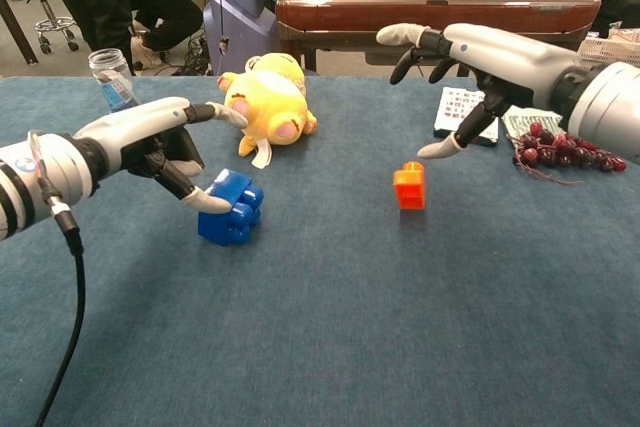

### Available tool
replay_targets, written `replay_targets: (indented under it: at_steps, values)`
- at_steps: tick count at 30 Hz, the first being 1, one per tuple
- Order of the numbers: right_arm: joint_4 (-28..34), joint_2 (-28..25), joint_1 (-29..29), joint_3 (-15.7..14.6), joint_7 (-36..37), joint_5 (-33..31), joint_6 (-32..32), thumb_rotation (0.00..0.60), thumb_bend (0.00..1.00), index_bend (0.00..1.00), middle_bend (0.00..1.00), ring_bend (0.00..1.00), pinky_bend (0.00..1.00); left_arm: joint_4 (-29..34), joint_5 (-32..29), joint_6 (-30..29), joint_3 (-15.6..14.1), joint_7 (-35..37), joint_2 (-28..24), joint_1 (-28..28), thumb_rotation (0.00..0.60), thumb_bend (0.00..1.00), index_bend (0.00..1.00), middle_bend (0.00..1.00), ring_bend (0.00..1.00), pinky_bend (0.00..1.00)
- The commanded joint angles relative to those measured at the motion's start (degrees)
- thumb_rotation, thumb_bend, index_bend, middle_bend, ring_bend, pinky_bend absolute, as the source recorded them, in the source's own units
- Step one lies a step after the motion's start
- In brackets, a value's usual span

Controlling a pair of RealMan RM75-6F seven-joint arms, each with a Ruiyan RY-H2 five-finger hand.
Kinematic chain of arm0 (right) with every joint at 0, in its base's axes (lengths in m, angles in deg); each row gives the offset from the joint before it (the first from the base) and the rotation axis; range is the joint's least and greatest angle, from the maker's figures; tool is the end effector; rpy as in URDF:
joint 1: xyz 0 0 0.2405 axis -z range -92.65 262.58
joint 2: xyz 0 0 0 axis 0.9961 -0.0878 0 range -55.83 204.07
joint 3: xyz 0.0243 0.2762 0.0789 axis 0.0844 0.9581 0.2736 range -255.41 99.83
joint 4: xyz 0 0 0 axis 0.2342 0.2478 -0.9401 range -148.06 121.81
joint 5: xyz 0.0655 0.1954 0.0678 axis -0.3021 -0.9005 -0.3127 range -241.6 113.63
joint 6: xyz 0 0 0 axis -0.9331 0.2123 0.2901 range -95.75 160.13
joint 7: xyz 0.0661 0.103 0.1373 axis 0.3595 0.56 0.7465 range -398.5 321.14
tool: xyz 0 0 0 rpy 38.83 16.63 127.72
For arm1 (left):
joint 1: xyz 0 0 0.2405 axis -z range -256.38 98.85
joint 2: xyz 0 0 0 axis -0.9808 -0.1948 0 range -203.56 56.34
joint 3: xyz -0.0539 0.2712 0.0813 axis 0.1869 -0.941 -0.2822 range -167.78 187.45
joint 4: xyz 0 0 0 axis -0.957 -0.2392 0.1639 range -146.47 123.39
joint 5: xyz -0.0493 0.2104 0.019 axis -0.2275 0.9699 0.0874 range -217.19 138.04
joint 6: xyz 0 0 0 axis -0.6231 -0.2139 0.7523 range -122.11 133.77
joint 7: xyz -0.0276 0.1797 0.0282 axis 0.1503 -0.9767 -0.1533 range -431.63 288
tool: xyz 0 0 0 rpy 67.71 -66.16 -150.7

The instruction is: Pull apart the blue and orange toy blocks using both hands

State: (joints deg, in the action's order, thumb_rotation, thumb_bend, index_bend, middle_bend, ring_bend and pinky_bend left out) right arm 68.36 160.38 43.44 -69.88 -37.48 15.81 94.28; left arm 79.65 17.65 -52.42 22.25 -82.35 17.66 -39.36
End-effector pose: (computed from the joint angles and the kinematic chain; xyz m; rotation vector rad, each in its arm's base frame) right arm -0.1515 -0.4000 -0.0060 1.8636 -0.9381 1.2282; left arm -0.1536 0.3803 -0.0473 -1.6651 -1.3480 -1.0997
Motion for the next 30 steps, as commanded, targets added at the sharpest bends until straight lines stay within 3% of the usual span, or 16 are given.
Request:
replay_targets:
  at_steps: [1,4,7,12,17,23,30]
  values:
    - [1.05,-1.85,1.07,-0.21,-1.3,0.34,1.05,0.6,0.0,0.03,0.23,0.08,0.21,1.16,1.43,-2.25,-0.9,-1.16,-1.88,-1.23,0.6,0.12,0.16,0.97,1.0,1.0]
    - [2.7,-4.53,2.5,-0.54,-3.47,0.22,2.24,0.6,0.0,0.03,0.23,0.08,0.21,2.38,2.96,-5.27,-1.68,-1.81,-4.34,-3.14,0.6,0.12,0.17,0.94,0.99,1.0]
    - [4.4,-7.51,4.36,-1.04,-6.38,-0.17,3.8,0.6,0.0,0.12,0.23,0.08,0.21,3.21,4.81,-8.8,-2.89,-2.82,-7.11,-5.5,0.6,0.12,0.18,0.88,0.92,1.0]
    - [5.29,-11.39,8.24,-2.21,-10.02,-0.58,7.43,0.6,0.0,0.14,0.23,0.08,0.21,5.45,4.34,-13.55,-4.89,-6.26,-12.77,-9.79,0.6,0.12,0.19,0.62,0.7,0.99]
    - [4.72,-14.11,12.1,-3.58,-10.75,-0.95,10.12,0.6,0.0,0.13,0.22,0.08,0.21,4.4,7.52,-18.94,-7.32,-7.07,-17.21,-14.27,0.6,0.12,0.2,0.47,0.5,0.8]
    - [4.48,-16.28,16.42,-4.37,-7.33,-2.54,11.93,0.6,0.0,0.14,0.22,0.08,0.21,-1.4,14.02,-26.86,-9.05,-6.02,-18.6,-19.02,0.6,0.12,0.31,0.44,0.44,0.64]
    - [4.36,-18.55,21.02,-5.02,-3.39,-3.59,14.03,0.6,0.0,0.18,0.22,0.08,0.21,-1.05,14.82,-28.15,-10.19,-5.1,-21.38,-22.75,0.6,0.12,0.33,0.44,0.43,0.63]
